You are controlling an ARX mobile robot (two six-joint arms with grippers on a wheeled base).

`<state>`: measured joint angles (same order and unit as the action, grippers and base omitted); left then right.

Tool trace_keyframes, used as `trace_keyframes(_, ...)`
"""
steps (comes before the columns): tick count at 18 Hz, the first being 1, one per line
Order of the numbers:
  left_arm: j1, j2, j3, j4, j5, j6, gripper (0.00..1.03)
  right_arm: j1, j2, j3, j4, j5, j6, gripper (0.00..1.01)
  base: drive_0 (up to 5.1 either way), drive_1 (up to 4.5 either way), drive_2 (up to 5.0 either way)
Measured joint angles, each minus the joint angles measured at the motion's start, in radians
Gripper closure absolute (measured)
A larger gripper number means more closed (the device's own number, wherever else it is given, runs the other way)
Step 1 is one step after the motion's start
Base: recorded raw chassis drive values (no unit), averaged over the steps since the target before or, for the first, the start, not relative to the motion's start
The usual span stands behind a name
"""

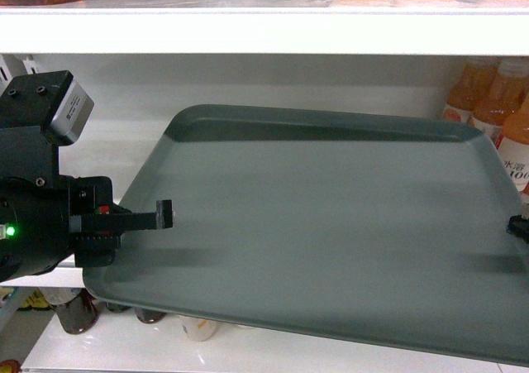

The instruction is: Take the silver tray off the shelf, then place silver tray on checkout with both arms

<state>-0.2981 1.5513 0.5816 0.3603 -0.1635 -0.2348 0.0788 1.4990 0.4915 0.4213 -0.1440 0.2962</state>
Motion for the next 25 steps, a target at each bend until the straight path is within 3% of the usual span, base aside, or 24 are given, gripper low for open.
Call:
trace_keyframes(12,0.001,0.000,0.000,-0.001,-0.001,0.000,1.00,0.000,0.004,0.000,-0.001,-0.002,0.000,0.99,0.0,0.00,0.0)
trace_keyframes(25,0.002,0.000,0.000,0.003,-0.002,0.000,1.00,0.000,0.004,0.001,0.002,-0.003,0.001,0.99,0.1,-4.26,4.4)
